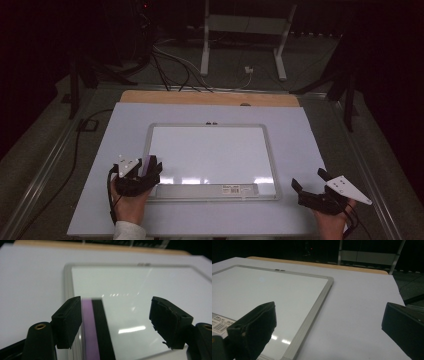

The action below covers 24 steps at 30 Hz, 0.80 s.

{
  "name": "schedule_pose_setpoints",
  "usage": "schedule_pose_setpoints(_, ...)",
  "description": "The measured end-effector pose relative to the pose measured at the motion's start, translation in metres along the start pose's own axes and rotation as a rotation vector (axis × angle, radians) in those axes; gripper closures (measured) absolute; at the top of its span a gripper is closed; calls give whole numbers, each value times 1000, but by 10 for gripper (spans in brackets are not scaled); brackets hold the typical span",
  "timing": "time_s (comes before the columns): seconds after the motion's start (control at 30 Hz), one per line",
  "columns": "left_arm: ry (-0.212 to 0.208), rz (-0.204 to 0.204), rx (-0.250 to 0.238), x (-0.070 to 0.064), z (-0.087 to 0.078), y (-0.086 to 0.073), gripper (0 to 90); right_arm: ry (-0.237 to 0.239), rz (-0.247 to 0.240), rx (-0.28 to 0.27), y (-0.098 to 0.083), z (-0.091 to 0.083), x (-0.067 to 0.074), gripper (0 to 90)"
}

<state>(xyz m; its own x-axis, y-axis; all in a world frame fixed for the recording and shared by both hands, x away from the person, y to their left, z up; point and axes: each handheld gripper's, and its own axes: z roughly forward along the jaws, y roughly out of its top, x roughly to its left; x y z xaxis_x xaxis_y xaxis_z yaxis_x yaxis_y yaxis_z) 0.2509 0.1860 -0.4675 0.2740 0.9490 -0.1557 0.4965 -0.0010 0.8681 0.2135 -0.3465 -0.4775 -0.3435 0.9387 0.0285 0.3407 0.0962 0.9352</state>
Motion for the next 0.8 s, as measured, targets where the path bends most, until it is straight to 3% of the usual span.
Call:
schedule_pose_setpoints(0.17, -39, 39, -37, 6, -4, 9, 170, 1, -1, 0, 0, 0, 0, 0)
schedule_pose_setpoints(0.33, -77, 87, -66, 13, -7, 15, 149, 3, -3, 0, 0, 1, 0, 0)
schedule_pose_setpoints(0.47, -87, 101, -86, 22, -6, 15, 132, 4, -4, -1, 0, 1, 0, 0)
schedule_pose_setpoints(0.8, -36, 130, -111, 43, -12, 14, 31, 10, -9, -2, 0, 1, 0, 0)
